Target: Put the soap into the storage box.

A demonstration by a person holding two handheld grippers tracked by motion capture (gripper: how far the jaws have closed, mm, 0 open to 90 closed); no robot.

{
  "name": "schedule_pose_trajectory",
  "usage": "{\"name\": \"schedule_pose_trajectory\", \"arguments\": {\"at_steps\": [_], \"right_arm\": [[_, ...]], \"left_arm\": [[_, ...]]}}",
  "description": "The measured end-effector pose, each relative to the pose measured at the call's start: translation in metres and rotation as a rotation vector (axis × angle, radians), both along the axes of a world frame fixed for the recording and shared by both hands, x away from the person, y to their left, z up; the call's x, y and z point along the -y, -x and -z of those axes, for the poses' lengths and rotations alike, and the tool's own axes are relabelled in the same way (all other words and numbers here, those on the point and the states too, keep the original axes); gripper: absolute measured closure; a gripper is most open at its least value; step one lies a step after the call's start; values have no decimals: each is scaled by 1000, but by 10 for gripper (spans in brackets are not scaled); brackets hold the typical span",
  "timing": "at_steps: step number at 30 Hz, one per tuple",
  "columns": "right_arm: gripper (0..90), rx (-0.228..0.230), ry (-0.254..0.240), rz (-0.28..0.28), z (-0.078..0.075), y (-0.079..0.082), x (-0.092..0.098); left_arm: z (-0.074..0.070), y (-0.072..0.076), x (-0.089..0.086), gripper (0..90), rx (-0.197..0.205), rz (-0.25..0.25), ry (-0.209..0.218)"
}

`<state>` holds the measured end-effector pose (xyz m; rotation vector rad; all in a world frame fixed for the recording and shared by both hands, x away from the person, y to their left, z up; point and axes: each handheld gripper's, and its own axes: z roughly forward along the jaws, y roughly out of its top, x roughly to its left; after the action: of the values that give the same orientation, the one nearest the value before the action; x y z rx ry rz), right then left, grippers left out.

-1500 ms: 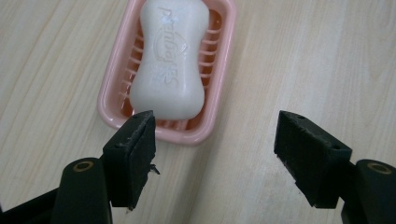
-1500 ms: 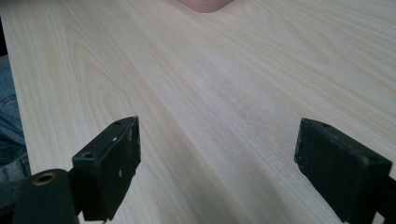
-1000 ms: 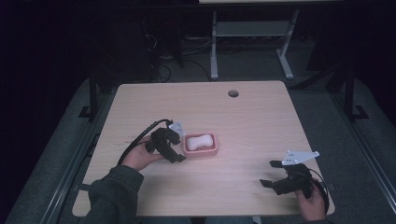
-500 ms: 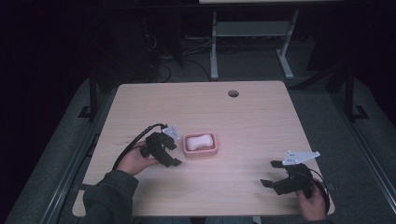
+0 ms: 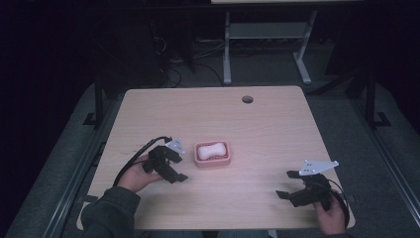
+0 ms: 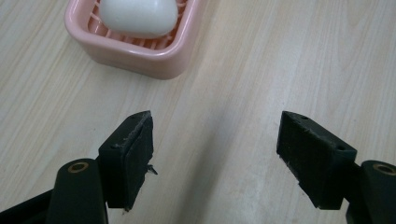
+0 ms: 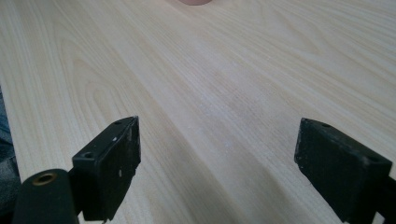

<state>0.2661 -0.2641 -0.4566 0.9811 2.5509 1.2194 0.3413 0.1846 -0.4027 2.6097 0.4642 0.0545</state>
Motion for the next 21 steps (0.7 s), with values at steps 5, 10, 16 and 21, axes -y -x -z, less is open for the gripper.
{"name": "schedule_pose_trajectory", "arguments": {"at_steps": [5, 10, 16, 21], "right_arm": [[142, 0, 2, 0, 0, 0, 0], [142, 0, 3, -1, 1, 0, 0], [142, -1, 8, 0, 1, 0, -1], [142, -5, 8, 0, 1, 0, 0]], "left_arm": [[0, 6, -5, 264, 3, -2, 0], [-2, 12, -9, 264, 14, -4, 10], [1, 19, -13, 259, 13, -4, 8], [4, 23, -16, 242, 9, -20, 17]]}}
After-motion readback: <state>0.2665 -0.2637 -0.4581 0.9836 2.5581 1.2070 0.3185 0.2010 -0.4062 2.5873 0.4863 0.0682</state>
